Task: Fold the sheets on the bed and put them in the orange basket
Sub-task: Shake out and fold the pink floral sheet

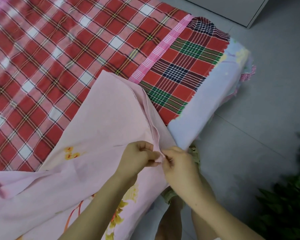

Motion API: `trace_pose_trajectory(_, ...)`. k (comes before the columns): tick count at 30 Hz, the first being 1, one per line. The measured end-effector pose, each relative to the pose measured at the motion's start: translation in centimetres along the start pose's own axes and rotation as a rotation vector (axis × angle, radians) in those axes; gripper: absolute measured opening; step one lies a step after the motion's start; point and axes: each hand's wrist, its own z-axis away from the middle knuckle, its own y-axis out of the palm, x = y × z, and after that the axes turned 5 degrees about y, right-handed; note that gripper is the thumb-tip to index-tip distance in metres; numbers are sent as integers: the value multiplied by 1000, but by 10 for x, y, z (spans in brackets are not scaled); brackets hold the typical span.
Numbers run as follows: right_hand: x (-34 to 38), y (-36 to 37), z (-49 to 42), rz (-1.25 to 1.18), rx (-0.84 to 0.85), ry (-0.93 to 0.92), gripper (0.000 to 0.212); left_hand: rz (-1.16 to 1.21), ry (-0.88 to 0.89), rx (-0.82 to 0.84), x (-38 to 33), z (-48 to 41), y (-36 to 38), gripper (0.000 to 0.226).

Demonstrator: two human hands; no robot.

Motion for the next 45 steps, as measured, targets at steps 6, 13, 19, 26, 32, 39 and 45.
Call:
trace_pose_trajectory(6, 29, 3, 1, 37, 143, -66, 39, -12, -40, -181, -3, 5, -1, 35)
trace_pose_trajectory(13, 94, -9, -54, 337, 167, -544, 73, -670, 343, -175, -57, 36, -51, 26)
trace_pose_trajectory(19, 171, -10, -72, 646, 288, -688, 17, -855, 599, -359, -99, 117, -112, 38)
trace_pose_trajectory(26, 274, -5, -38, 683, 58, -590, 36, -789, 787, -784, -175, 231, -200, 27)
trace_pose_trajectory(32, 337, -16, -7, 539, -207, -522, 21, -605, 985, -1215, -249, 333, -262, 24)
trace_pose_trajectory(39, 434, -68, 25, 490, -441, -679, 20, -449, 1005, -1560, -293, 472, -342, 26)
trace_pose_trajectory(45, 520, -121, 51, 427, -636, -894, 20, -471, 886, -1784, -283, 560, -404, 19)
